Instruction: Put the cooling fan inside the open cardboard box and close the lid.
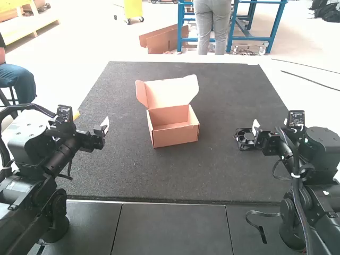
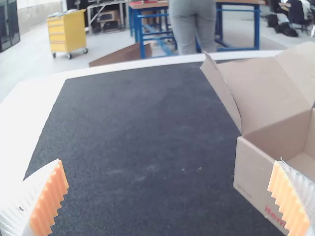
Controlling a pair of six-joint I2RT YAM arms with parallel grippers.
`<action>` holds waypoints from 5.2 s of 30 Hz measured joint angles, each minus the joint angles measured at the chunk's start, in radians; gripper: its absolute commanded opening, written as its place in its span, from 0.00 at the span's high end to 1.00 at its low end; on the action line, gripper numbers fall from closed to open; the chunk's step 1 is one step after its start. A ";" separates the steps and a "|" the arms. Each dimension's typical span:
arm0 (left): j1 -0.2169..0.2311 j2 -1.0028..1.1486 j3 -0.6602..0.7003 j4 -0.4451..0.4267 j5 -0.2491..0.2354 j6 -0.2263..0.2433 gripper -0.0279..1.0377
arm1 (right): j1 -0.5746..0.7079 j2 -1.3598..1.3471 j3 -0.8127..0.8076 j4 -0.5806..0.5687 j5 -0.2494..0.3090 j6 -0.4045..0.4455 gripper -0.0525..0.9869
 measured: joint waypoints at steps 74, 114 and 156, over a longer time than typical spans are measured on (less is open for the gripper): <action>0.032 0.922 0.863 -0.333 -0.135 -0.039 0.07 | -0.018 1.117 1.074 -0.571 0.006 0.160 0.08; 0.037 0.972 0.871 -0.479 -0.072 -0.046 0.07 | -0.219 1.784 1.114 -0.623 -0.013 -0.097 0.08; 0.037 0.972 0.909 -0.525 -0.072 -0.053 0.07 | -0.229 1.867 1.110 -0.627 -0.086 -0.085 0.97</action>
